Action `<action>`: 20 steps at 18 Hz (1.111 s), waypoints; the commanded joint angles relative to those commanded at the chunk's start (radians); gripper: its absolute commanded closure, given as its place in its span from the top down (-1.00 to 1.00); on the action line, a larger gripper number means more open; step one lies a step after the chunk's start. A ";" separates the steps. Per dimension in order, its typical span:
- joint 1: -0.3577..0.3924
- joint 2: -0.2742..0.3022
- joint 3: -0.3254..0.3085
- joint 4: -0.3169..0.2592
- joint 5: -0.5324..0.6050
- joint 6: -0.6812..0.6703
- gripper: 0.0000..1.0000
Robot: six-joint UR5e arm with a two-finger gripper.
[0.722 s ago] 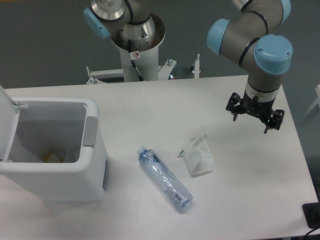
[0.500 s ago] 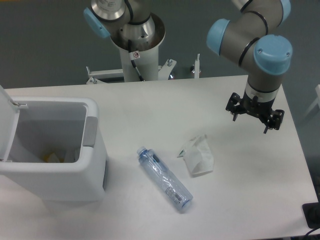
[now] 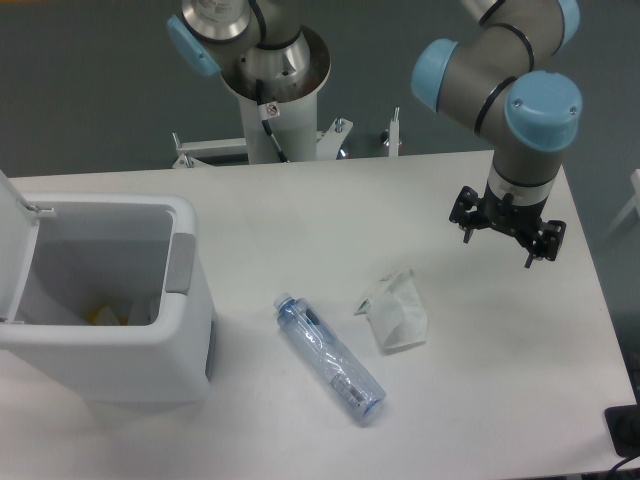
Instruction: Place the trash in the trash can
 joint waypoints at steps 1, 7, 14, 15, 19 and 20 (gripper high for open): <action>0.000 0.000 -0.002 0.000 -0.002 -0.017 1.00; -0.057 -0.005 -0.029 0.003 -0.011 -0.152 1.00; -0.120 0.002 -0.138 0.095 -0.008 -0.232 1.00; -0.129 0.000 -0.144 0.097 -0.008 -0.239 1.00; -0.153 -0.008 -0.179 0.110 -0.005 -0.276 1.00; -0.156 -0.026 -0.183 0.148 -0.003 -0.279 1.00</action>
